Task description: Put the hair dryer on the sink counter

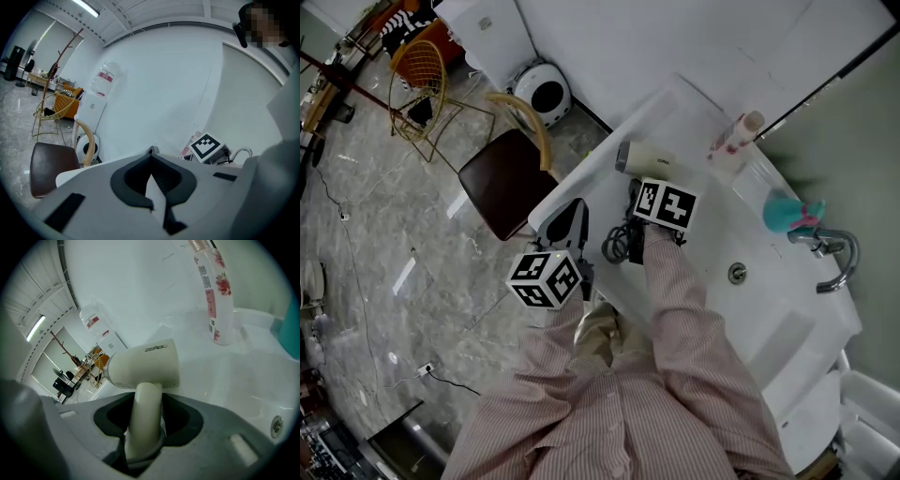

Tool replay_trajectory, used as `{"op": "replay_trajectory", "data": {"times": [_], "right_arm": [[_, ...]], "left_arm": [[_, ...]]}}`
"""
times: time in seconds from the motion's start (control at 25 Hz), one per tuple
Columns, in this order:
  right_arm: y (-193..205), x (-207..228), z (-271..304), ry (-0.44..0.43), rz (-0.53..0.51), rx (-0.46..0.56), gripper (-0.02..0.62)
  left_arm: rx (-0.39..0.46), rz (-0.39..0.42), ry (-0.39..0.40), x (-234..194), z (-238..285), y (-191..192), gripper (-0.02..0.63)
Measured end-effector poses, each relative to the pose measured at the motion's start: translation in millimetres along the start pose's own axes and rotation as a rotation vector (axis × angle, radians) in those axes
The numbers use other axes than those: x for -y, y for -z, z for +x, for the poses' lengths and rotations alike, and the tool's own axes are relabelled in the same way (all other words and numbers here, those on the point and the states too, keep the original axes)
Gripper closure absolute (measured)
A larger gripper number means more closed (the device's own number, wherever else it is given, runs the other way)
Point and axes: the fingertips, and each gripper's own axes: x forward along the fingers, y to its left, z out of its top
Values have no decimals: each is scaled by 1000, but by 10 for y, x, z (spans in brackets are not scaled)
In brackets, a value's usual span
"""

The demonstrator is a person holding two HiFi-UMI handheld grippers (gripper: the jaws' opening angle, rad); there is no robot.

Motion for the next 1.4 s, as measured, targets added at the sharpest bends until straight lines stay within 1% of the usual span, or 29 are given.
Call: {"op": "replay_trajectory", "data": {"times": [0.16, 0.44, 0.72, 0.88, 1.0, 1.08, 1.2, 1.28, 1.36, 1.4], "right_arm": [[13, -17, 27, 26, -34, -6, 433], [8, -44, 30, 19, -47, -8, 431], [22, -92, -20, 16, -83, 5, 387], [0, -134, -138, -25, -95, 16, 385], [-18, -128, -273, -56, -95, 46, 385], [-25, -156, -378, -82, -121, 66, 385], [-58, -166, -552, -81, -189, 106, 399], [-61, -172, -655, -86, -205, 122, 413], [-45, -210, -743, -104, -215, 134, 434], [-36, -240, -785, -115, -227, 143, 457]], "left_arm": [[6, -6, -4, -16, -12, -1, 608], [11, -12, -6, -23, -52, 1, 607], [17, -9, -2, 21, -119, -12, 609], [24, 2, 5, 58, -170, -42, 607], [30, 9, 14, 110, -209, -52, 607], [34, 13, 20, 147, -243, -60, 609], [40, 27, 30, 225, -305, -65, 607], [43, 39, 37, 282, -354, -70, 607], [48, 49, 44, 331, -420, -87, 607], [51, 53, 48, 355, -457, -99, 609]]}}
